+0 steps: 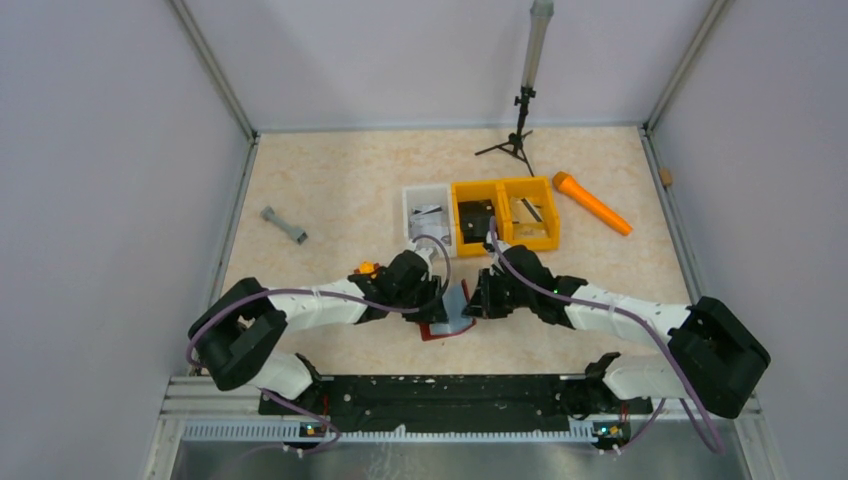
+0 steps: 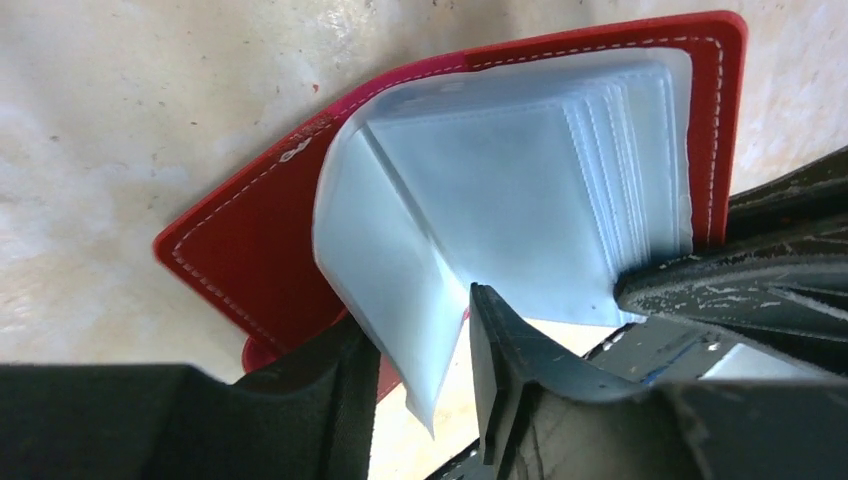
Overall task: Take the credit cards out of the card holder
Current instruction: Remove the credit card from the card holder.
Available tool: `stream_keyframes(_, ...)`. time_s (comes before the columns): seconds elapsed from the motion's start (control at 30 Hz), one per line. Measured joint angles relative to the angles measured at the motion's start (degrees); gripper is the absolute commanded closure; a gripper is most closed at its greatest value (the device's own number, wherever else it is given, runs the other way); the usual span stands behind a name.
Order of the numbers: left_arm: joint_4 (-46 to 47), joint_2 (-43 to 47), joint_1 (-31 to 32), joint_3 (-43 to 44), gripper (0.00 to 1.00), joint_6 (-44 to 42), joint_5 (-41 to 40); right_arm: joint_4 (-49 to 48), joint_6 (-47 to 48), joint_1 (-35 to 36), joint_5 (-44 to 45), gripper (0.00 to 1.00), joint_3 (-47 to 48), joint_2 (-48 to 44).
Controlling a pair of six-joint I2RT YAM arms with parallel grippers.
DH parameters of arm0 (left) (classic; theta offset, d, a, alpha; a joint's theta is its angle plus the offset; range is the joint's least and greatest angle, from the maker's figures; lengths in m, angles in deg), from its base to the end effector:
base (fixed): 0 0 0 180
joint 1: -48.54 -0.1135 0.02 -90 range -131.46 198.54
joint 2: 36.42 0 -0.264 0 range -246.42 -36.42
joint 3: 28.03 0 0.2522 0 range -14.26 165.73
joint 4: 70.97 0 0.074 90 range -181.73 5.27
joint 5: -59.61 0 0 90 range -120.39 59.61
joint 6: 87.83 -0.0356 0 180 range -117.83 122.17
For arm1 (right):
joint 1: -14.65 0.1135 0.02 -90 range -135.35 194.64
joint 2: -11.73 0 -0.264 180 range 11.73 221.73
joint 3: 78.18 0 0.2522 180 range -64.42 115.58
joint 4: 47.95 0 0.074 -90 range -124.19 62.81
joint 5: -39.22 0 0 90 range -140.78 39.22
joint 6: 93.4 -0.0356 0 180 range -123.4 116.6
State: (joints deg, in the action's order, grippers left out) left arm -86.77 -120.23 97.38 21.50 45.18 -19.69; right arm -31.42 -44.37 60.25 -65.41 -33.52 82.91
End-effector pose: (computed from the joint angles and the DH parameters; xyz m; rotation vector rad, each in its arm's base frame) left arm 0.1726 -0.2075 0.1503 0.2251 2.6459 -0.8653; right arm 0.1613 0.1776 0.1767 -0.2434 2.5251 0.9909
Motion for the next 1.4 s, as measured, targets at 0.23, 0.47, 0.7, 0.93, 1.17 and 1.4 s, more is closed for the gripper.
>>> stream_keyframes(0.23,-12.5,6.3,0.3,2.9,0.47,-3.0,-8.6,1.3,0.0,0.0,1.0,0.98,0.0,-0.9)
stream_keyframes(0.47,-23.5,13.1,0.3,6.8,0.48,-4.1,-11.3,1.7,0.0,0.0,1.5,0.98,0.0,-1.2)
stream_keyframes(0.7,-11.1,21.4,0.3,3.9,0.28,-0.4,-2.0,1.9,-0.2,0.0,1.5,0.98,0.0,-1.4)
stream_keyframes(0.93,4.6,12.2,-0.1,-2.8,0.30,7.1,3.4,2.0,-0.9,0.0,1.9,0.98,0.0,-2.4)
stream_keyframes(1.17,15.5,7.8,-1.7,-7.2,0.33,12.6,4.1,2.0,-1.3,0.0,2.0,0.98,-0.1,-2.9)
stream_keyframes(1.4,21.2,4.2,-1.7,-8.2,0.38,14.3,4.5,1.9,-1.3,0.0,2.0,0.98,-0.1,-2.9)
